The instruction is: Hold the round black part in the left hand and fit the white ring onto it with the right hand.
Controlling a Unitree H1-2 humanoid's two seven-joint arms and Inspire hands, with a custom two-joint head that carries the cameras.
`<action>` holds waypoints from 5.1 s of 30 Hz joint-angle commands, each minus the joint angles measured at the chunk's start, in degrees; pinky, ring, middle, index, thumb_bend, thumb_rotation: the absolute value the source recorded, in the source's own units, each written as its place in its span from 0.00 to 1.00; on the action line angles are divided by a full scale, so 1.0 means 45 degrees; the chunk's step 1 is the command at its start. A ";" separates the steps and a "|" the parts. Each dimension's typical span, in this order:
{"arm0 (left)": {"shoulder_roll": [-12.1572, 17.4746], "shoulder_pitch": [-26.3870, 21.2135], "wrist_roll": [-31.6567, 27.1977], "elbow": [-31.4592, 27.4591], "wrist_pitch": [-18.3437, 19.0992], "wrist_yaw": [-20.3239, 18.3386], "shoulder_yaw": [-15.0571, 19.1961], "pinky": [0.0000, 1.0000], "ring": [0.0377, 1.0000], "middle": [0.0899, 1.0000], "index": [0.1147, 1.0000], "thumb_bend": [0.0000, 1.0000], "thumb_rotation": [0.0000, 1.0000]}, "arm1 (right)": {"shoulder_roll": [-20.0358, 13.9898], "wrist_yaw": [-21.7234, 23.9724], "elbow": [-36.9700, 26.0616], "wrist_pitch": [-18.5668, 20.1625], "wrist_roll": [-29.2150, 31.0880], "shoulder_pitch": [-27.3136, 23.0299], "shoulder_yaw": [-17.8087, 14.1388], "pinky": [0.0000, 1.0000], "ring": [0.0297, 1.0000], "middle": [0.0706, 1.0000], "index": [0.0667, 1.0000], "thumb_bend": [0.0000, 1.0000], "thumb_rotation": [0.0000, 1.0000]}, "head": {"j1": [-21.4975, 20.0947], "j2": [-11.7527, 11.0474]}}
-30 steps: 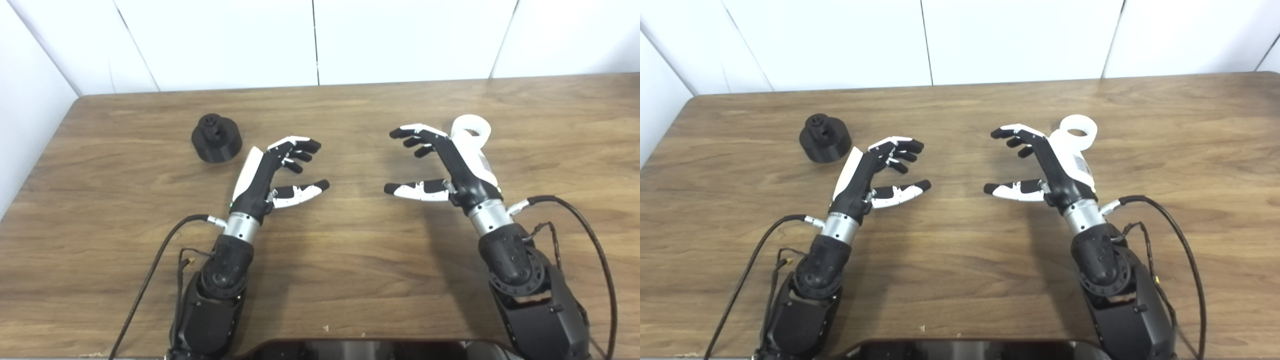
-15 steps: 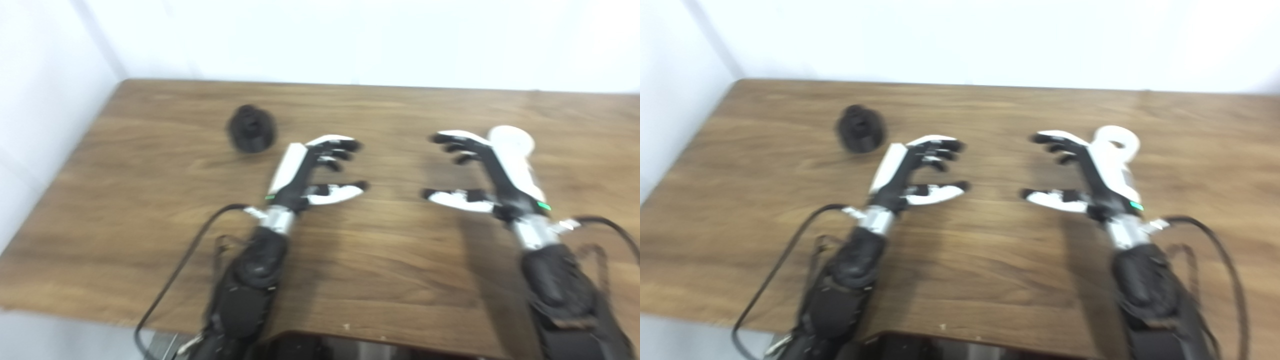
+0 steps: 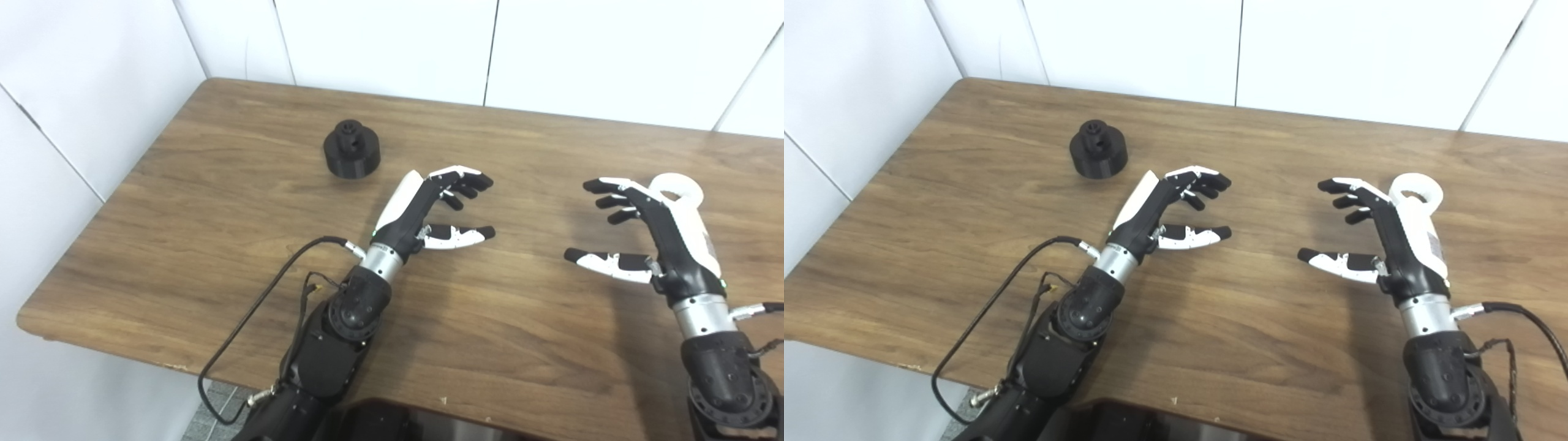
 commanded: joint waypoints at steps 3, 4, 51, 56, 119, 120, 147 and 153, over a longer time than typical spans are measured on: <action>0.0349 -0.0559 0.1202 -0.0311 -0.0623 0.0858 -0.0076 0.61 0.69 0.68 0.62 0.66 0.12 | -0.0006 -0.0265 -0.0236 -0.0431 0.0003 -0.0462 -0.0110 0.59 0.69 0.74 0.71 0.75 0.14 | 0.0004 0.0031; 0.0381 -0.0558 0.1396 -0.0346 -0.0592 0.0960 -0.0080 0.62 0.70 0.69 0.62 0.66 0.11 | 0.0004 -0.0286 -0.0228 -0.0455 0.0016 -0.0462 -0.0118 0.59 0.69 0.74 0.72 0.75 0.14 | -0.0001 0.0033; 0.3617 -0.1986 0.3492 -0.0424 0.2600 0.2566 0.2556 0.94 1.00 1.00 0.85 0.80 0.42 | 0.0137 -0.0612 0.0245 -0.0799 0.0067 -0.0561 -0.0022 0.60 0.69 0.74 0.71 0.76 0.13 | 0.0366 -0.0128; 0.3844 -0.2091 0.3413 0.0162 0.2463 0.2682 0.2583 0.83 1.00 1.00 0.85 0.80 0.40 | 0.0127 -0.0550 0.0257 -0.0755 0.0179 -0.0551 -0.0058 0.60 0.70 0.75 0.71 0.75 0.12 | 0.0363 -0.0129; 0.4617 -0.3411 0.3648 0.4179 0.4340 0.1971 0.0419 1.00 1.00 1.00 0.92 1.00 0.52 | -0.0213 -0.0264 -0.0463 -0.0498 0.0222 -0.0045 -0.0297 0.59 0.69 0.75 0.70 0.75 0.11 | -0.0063 -0.0062; 0.4614 -0.3483 0.3628 0.4288 0.4326 0.2014 0.0402 1.00 1.00 1.00 0.92 1.00 0.51 | -0.0221 -0.0267 -0.0460 -0.0508 0.0224 -0.0034 -0.0301 0.59 0.69 0.75 0.70 0.76 0.10 | -0.0064 -0.0046; 0.4241 -0.3811 0.2034 0.4818 0.3004 0.2325 0.0473 1.00 1.00 1.00 0.64 0.91 0.34 | -0.0221 -0.0075 -0.0849 -0.0167 0.0040 0.0222 -0.0481 0.60 0.72 0.76 0.69 0.75 0.11 | -0.0195 0.0185; 0.4186 -0.3762 0.1931 0.4793 0.2985 0.2376 0.0485 1.00 1.00 1.00 0.61 0.90 0.31 | -0.0219 -0.0044 -0.0906 -0.0094 0.0003 0.0231 -0.0488 0.60 0.72 0.76 0.69 0.75 0.13 | -0.0195 0.0185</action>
